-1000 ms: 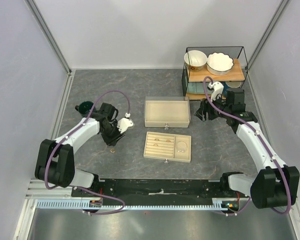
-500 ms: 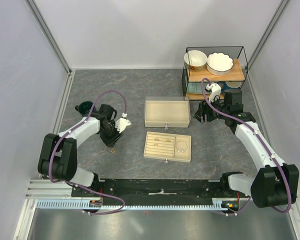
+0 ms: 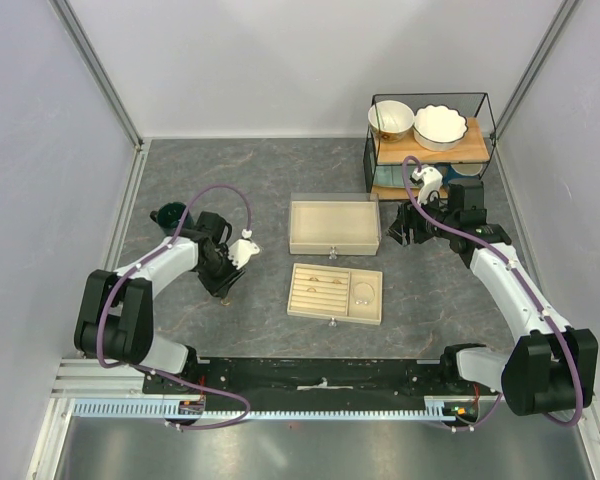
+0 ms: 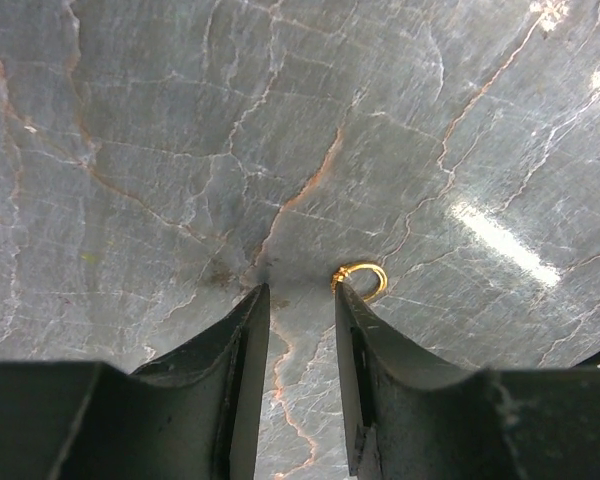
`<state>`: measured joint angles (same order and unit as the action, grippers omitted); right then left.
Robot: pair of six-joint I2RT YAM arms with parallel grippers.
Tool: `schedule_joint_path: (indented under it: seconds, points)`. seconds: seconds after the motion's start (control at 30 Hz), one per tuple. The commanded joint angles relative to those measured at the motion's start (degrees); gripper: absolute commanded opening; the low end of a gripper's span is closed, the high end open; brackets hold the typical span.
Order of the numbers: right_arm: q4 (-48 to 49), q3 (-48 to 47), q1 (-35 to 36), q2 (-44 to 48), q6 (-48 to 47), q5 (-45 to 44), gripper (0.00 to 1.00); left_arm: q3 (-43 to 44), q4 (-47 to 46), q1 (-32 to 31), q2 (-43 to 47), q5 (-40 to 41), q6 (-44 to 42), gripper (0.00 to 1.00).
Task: Organize the mixed jewelry
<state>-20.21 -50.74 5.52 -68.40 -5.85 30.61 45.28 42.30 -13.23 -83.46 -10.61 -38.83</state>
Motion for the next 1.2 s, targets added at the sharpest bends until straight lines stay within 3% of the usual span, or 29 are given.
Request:
schedule_joint_path:
  seconds: [0.0,1.17]
  points:
    - [1.8,0.0,0.2,0.5,-0.7,0.4,0.65,-1.2,-0.3,0.3,0.5,-0.9,1.9,0.39]
    - [1.5,0.3,0.2,0.3,-1.1,0.3,0.64,-1.9,4.5,0.2,5.0,-5.3,2.9,0.37]
